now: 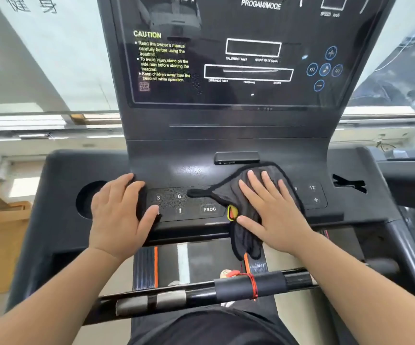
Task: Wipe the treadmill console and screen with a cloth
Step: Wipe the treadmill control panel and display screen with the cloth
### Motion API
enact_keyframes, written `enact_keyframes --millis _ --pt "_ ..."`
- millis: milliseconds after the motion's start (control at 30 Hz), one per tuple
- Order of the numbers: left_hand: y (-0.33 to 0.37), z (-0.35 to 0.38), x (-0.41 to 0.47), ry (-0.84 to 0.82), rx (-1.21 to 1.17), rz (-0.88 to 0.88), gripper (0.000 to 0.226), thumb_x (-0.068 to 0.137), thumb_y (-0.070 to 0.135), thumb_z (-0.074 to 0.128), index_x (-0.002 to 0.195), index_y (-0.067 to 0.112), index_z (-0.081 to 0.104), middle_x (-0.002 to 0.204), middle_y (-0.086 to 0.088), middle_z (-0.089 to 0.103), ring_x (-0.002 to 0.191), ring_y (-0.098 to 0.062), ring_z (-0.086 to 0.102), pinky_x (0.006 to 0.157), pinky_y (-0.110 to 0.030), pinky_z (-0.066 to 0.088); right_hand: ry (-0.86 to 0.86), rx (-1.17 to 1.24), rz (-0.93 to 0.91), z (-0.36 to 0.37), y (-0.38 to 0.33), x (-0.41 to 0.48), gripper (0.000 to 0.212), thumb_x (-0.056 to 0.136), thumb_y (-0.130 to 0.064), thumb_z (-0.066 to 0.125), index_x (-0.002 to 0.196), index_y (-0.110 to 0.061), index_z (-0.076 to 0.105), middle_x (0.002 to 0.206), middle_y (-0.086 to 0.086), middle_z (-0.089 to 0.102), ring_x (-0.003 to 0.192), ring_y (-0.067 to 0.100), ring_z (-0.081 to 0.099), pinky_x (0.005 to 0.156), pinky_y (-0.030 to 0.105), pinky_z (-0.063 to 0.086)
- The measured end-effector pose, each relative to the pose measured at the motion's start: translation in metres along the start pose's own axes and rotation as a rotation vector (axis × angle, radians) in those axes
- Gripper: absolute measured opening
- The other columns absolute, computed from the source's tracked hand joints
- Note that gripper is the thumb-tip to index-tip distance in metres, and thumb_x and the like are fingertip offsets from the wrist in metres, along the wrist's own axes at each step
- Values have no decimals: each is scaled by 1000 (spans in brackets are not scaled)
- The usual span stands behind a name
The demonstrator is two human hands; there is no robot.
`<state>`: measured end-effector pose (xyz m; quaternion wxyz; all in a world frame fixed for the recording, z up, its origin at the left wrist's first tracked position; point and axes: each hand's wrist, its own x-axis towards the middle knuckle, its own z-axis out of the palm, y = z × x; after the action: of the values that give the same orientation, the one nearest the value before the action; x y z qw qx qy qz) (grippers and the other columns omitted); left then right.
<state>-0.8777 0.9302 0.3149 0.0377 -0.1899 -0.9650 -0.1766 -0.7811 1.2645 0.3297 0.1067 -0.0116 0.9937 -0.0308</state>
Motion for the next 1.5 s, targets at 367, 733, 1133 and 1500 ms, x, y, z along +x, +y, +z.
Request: enact_keyframes --millis 367,733,1133,1500 --pt "-3 -4 -3 32 -99 20 57 91 49 41 125 8 60 138 -15 54 127 -38 46 107 -59 34 -120 -9 -36 -16 -58 17 83 90 -74 4 164 -36 5 174 1 -6 159 35 -8 123 68 5" --pt "-10 -11 -5 117 -244 -50 52 91 45 39 125 10 59 138 -11 54 126 -35 45 108 -55 32 -1 -5 344 4 -91 17 104 87 -84 -5 165 -16 5 167 33 6 153 54 6 121 70 5" --pt "-82 -39 5 42 89 -127 59 91 57 36 128 16 57 142 -14 46 134 -38 40 107 -54 30 58 39 -43 -5 -167 76 86 96 -77 14 165 -26 -1 173 5 -11 158 34 -15 123 69 -1" --pt "-93 -31 11 -24 100 -157 60 92 59 33 131 18 55 147 -13 41 138 -38 37 111 -60 30 86 168 355 9 -183 51 98 89 -82 -4 163 -18 -4 166 35 -3 152 56 -7 122 68 -4"
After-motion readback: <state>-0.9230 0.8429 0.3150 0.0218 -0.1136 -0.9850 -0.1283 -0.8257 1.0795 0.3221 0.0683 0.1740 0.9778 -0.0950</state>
